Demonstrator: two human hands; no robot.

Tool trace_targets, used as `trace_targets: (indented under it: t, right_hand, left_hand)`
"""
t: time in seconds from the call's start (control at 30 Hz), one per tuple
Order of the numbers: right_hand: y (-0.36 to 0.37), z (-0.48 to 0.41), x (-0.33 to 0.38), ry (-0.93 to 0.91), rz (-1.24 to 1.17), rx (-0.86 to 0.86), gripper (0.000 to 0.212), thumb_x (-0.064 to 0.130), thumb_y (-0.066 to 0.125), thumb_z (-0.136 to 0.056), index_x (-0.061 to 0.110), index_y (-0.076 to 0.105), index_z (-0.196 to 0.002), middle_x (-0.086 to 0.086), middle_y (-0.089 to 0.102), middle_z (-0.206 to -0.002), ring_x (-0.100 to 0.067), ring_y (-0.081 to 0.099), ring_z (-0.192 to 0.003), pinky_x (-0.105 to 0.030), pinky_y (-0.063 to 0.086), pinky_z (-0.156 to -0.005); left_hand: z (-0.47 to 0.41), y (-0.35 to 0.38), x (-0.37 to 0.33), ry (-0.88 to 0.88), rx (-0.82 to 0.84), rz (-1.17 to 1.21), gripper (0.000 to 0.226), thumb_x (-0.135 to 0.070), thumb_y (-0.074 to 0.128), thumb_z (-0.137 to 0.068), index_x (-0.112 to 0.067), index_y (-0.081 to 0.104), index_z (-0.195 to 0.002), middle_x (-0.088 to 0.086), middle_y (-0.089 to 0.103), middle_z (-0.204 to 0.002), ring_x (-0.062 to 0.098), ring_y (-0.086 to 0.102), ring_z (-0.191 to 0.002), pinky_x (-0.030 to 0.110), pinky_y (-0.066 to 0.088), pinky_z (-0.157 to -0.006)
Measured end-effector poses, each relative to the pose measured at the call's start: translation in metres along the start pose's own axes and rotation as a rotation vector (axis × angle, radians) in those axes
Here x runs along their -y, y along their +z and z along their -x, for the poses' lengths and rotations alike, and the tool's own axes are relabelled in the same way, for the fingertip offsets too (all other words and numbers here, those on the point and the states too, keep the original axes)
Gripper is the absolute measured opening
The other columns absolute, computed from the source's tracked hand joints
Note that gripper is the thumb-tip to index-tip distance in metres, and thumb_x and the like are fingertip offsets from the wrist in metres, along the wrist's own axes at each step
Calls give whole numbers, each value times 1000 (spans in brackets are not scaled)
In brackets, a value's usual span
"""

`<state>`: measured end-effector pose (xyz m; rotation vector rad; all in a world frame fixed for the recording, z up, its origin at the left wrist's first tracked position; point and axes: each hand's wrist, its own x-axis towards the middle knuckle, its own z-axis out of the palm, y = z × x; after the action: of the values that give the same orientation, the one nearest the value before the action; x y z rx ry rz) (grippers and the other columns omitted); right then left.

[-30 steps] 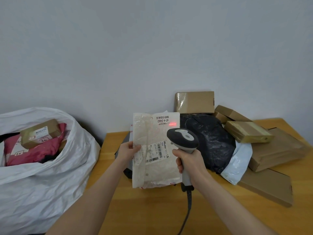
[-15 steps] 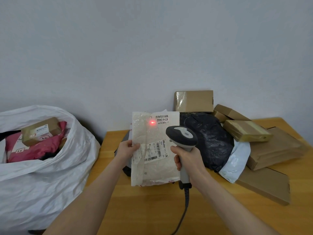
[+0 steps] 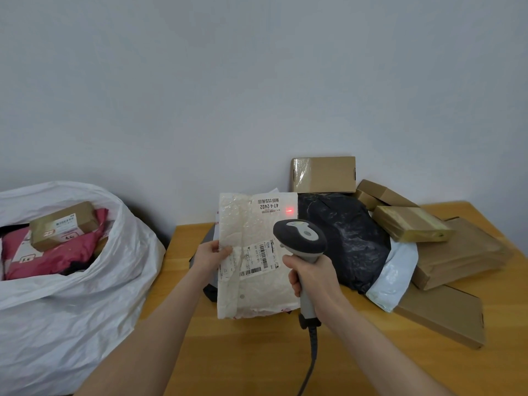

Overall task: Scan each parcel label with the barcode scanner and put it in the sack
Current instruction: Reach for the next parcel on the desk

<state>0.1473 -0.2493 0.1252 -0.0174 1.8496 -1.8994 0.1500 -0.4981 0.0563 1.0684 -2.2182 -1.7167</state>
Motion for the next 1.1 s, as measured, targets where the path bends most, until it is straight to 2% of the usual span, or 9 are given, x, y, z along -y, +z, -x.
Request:
trace_targets:
  t: [0.23,0.53,0.67,0.8,0.93,1.03,1.1]
  right_hand:
    - [-1,-2,0,14,1,-15,18,10,67,-85,6,61,-69,-3,55,-52,-10,47,-42,-24,41,-46]
    - [-2,-5,0,27,-27,16,18,9,67,-86,5,60,-70,-4,55,-52,-12,47,-45,-25,41,-47]
    - [4,-12,4,31,-69,48,10,14,68,-87,8,64,-80,-3,60,-54,-13,49,-48,-28,43,-53]
    - [26,-26,13,38,-110,123,4,11,67,-88,8,64,-89,-3,63,-55,-12,51,-48,-25,44,-51]
    - [77,-35,27,28,-86,261,5,10,66,-87,7,62,-89,-6,63,-60,-13,50,-47,-25,45,-49]
    - [125,-38,34,33,-79,331,5,8,66,-88,6,62,-86,-7,64,-59,-14,50,-47,-27,45,-49]
    - [159,-41,38,42,-79,359,8,9,67,-87,5,62,-83,-7,64,-59,-15,49,-45,-27,44,-49]
  left_hand:
    - [-2,1,1,-12,1,-7,23,-9,64,-90,-3,63,-111,13,68,-106,28,66,-98,42,54,-89]
    - [5,1,-2,-2,11,11,18,-8,61,-91,-4,62,-108,12,68,-102,26,67,-92,36,56,-79]
    - [12,-6,-4,-9,-38,10,18,-11,62,-91,-5,63,-109,11,70,-101,24,68,-91,36,57,-78]
    - [26,-36,-6,-13,-165,77,16,-9,63,-91,-1,64,-105,17,69,-103,26,66,-85,40,54,-79]
    - [45,-101,-7,-35,-366,168,19,-13,64,-91,1,64,-104,13,69,-91,26,64,-81,40,53,-74]
    - [55,-162,-9,-10,-531,235,12,-11,62,-92,-3,64,-100,9,67,-85,21,63,-74,34,53,-72]
    - [57,-207,-10,-2,-637,321,5,-9,62,-92,-5,63,-94,6,64,-79,18,61,-70,30,53,-64]
